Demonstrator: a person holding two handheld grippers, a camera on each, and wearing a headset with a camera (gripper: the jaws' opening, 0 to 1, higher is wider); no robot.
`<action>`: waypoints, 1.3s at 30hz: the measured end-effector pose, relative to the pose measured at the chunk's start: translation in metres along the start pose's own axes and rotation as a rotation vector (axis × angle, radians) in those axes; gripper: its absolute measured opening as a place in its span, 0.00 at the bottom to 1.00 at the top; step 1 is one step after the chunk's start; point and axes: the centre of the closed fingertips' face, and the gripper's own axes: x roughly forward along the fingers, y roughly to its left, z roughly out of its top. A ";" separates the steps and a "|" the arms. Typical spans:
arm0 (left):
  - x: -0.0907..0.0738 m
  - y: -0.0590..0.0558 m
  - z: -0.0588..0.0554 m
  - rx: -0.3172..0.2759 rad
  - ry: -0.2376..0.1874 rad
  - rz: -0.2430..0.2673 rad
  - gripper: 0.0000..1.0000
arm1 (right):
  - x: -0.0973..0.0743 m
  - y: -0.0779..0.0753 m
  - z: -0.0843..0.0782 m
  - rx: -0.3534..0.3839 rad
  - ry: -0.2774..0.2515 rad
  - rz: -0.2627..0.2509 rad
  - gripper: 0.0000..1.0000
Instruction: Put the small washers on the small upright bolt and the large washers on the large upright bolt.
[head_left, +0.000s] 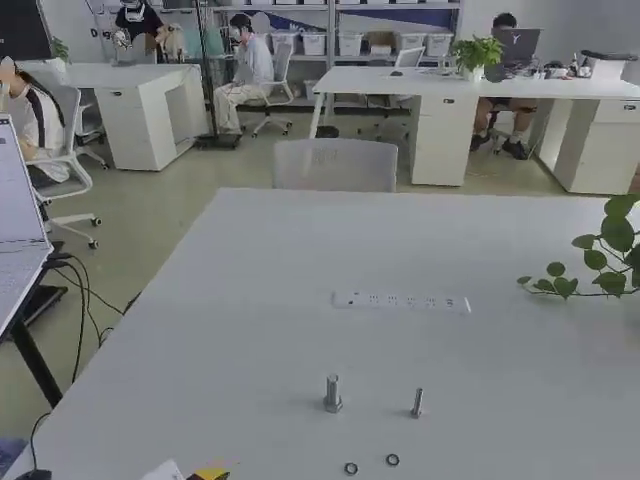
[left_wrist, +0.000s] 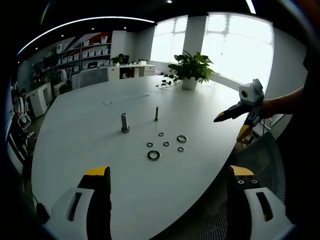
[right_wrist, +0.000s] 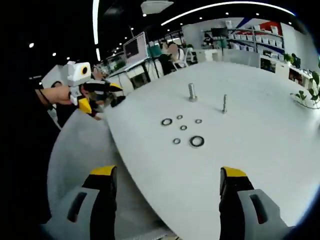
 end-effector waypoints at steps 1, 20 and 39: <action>0.001 0.000 0.000 0.000 -0.001 -0.001 0.97 | 0.001 0.000 -0.001 -0.008 0.008 0.001 0.75; 0.007 0.012 -0.002 0.019 0.005 -0.009 0.97 | 0.020 -0.001 0.001 -0.156 0.128 0.000 0.75; 0.014 0.001 -0.015 0.038 0.038 -0.062 0.96 | 0.058 -0.001 -0.004 -0.399 0.322 0.056 0.67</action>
